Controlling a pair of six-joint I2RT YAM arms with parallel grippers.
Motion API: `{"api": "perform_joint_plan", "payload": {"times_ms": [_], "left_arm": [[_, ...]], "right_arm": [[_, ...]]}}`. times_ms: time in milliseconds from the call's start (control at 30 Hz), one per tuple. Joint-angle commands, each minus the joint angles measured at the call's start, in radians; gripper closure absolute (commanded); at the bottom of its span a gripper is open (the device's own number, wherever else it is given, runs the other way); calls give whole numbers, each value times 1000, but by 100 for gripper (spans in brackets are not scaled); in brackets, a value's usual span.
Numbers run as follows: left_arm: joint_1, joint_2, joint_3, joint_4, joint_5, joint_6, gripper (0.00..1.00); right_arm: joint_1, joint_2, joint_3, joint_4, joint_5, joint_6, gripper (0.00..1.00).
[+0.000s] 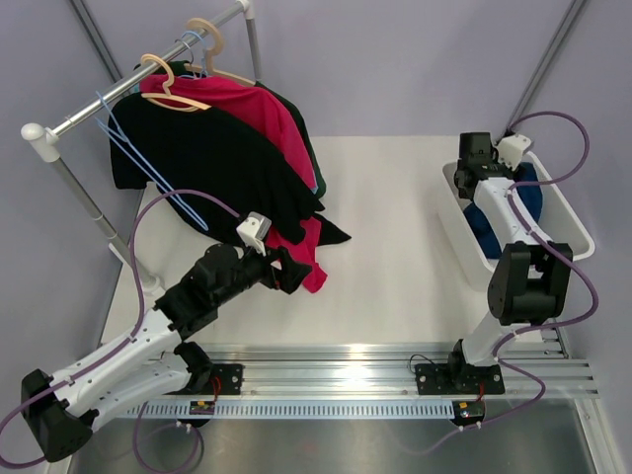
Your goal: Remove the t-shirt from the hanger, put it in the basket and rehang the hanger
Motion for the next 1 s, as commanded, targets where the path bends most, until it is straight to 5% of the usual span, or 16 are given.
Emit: {"api": "perform_joint_plan", "payload": {"times_ms": [0,200,333,467,733,967], "left_arm": [[-8,-6,8,33,10,8,1],[-9,8,21,13,-10,11,1],[-15,5,22,10,-21,12,1],[-22,11,31,-11,-64,11,1],[-35,-3,45,-54,-134,-29,1],[-83,-73,103,-146,-278,-35,1]], "right_arm": [[-34,-7,-18,-41,-72,153,38],[-34,-63,39,-121,-199,144,20],[-34,-90,232,-332,-308,177,4],[-19,-222,205,-311,-621,163,1],[446,-391,13,-142,-557,131,1],[670,-616,-406,204,-766,165,0]]}}
